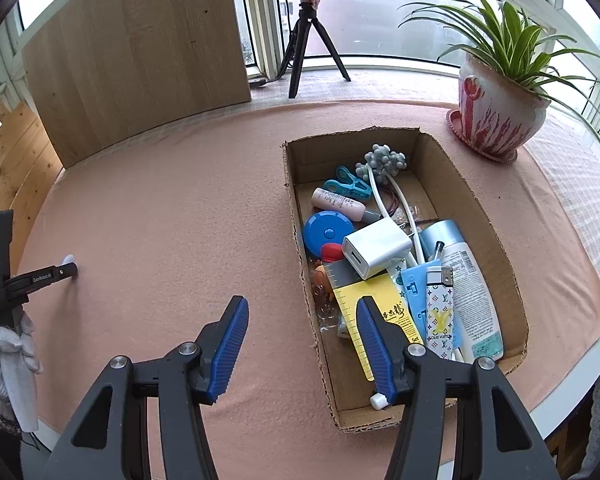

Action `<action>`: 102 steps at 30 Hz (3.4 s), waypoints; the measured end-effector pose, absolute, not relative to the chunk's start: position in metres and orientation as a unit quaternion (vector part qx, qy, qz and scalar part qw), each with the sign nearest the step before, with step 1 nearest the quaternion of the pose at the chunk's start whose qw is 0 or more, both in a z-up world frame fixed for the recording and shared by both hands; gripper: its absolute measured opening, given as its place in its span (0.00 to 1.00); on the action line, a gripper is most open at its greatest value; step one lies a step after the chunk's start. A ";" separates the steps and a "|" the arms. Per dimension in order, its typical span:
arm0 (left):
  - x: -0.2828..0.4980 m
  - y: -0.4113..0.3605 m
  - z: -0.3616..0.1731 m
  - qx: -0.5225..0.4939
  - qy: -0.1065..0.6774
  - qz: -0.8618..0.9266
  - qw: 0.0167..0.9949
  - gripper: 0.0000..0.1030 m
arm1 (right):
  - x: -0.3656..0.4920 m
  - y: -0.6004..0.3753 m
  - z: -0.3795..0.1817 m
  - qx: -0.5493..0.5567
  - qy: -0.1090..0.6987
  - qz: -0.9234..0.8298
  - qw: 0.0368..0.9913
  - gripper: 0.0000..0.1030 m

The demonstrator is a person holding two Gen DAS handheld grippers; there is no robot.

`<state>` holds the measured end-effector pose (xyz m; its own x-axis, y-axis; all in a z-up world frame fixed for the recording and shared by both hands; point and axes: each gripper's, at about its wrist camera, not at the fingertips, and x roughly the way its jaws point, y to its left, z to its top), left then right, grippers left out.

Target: Organize objects

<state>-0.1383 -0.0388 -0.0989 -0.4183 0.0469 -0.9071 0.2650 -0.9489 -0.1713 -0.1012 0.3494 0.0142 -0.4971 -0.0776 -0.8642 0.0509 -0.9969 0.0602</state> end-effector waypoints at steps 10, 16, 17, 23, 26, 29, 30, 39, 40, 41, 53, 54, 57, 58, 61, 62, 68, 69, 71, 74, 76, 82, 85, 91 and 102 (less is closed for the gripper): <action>-0.150 0.036 -0.052 0.506 0.132 -0.852 -0.018 0.11 | -0.096 0.383 0.020 0.493 -0.029 -0.869 0.011 0.51; -0.162 0.110 -0.030 0.498 0.113 -0.856 -0.086 0.11 | -0.090 0.402 0.023 0.491 -0.033 -0.870 -0.002 0.51; -0.162 0.126 -0.026 0.497 0.110 -0.855 -0.097 0.11 | -0.090 0.405 0.023 0.491 -0.034 -0.870 -0.004 0.51; -0.175 0.200 -0.012 0.493 0.085 -0.853 -0.153 0.11 | -0.084 0.426 0.023 0.490 -0.043 -0.871 -0.017 0.51; -0.180 0.233 -0.008 0.492 0.074 -0.850 -0.174 0.11 | -0.082 0.437 0.022 0.491 -0.047 -0.870 -0.025 0.51; -0.185 0.260 -0.006 0.492 0.060 -0.847 -0.190 0.11 | -0.080 0.447 0.021 0.492 -0.051 -0.869 -0.030 0.51; -0.187 0.268 -0.006 0.493 0.057 -0.846 -0.194 0.11 | -0.080 0.451 0.021 0.493 -0.053 -0.868 -0.032 0.51; -0.196 0.313 -0.009 0.495 0.038 -0.841 -0.214 0.11 | -0.076 0.475 0.018 0.495 -0.060 -0.866 -0.041 0.51; -0.196 0.317 -0.008 0.494 0.035 -0.842 -0.215 0.11 | -0.076 0.477 0.018 0.495 -0.060 -0.866 -0.042 0.51; -0.197 0.321 -0.007 0.493 0.032 -0.842 -0.217 0.11 | -0.076 0.479 0.018 0.494 -0.061 -0.866 -0.043 0.51; -0.202 0.341 0.007 0.465 0.012 -0.858 -0.218 0.77 | -0.075 0.492 0.016 0.496 -0.067 -0.864 -0.046 0.51; -0.202 0.339 0.007 0.467 0.012 -0.858 -0.215 0.77 | -0.075 0.492 0.016 0.496 -0.068 -0.864 -0.046 0.51; -0.205 0.330 0.005 0.476 0.014 -0.856 -0.202 0.77 | -0.075 0.494 0.016 0.496 -0.070 -0.864 -0.048 0.51; -0.205 0.326 0.004 0.477 0.014 -0.856 -0.199 0.77 | -0.075 0.494 0.015 0.496 -0.070 -0.864 -0.049 0.51; -0.202 0.313 0.004 0.479 0.017 -0.858 -0.186 0.77 | -0.076 0.492 0.015 0.498 -0.070 -0.863 -0.050 0.51; -0.200 0.308 0.004 0.479 0.017 -0.859 -0.181 0.77 | -0.077 0.491 0.015 0.498 -0.070 -0.863 -0.048 0.51; -0.185 0.270 0.010 0.479 0.022 -0.865 -0.147 0.77 | -0.078 0.473 0.019 0.494 -0.063 -0.866 -0.036 0.51; -0.181 0.262 0.011 0.479 0.023 -0.866 -0.141 0.77 | -0.078 0.469 0.019 0.494 -0.062 -0.867 -0.033 0.51; -0.172 0.245 0.012 0.480 0.027 -0.867 -0.132 0.77 | -0.079 0.459 0.020 0.493 -0.060 -0.867 -0.026 0.51; -0.158 0.219 0.015 0.478 0.035 -0.870 -0.115 0.77 | -0.081 0.442 0.021 0.493 -0.056 -0.868 -0.014 0.51; -0.148 0.200 0.016 0.476 0.042 -0.872 -0.104 0.77 | -0.082 0.428 0.023 0.491 -0.051 -0.869 -0.003 0.51; -0.114 0.148 0.017 0.468 0.050 -0.880 -0.062 0.77 | -0.084 0.380 0.028 0.485 -0.034 -0.873 0.033 0.51; -0.098 0.124 0.017 0.468 0.055 -0.881 -0.047 0.77 | -0.083 0.356 0.029 0.483 -0.024 -0.874 0.051 0.51; -0.067 0.076 0.018 0.465 0.074 -0.882 -0.010 0.77 | -0.082 0.314 0.030 0.479 -0.014 -0.874 0.082 0.51; -0.024 0.015 0.016 0.458 0.091 -0.883 0.042 0.82 | -0.078 0.255 0.031 0.467 0.004 -0.874 0.132 0.68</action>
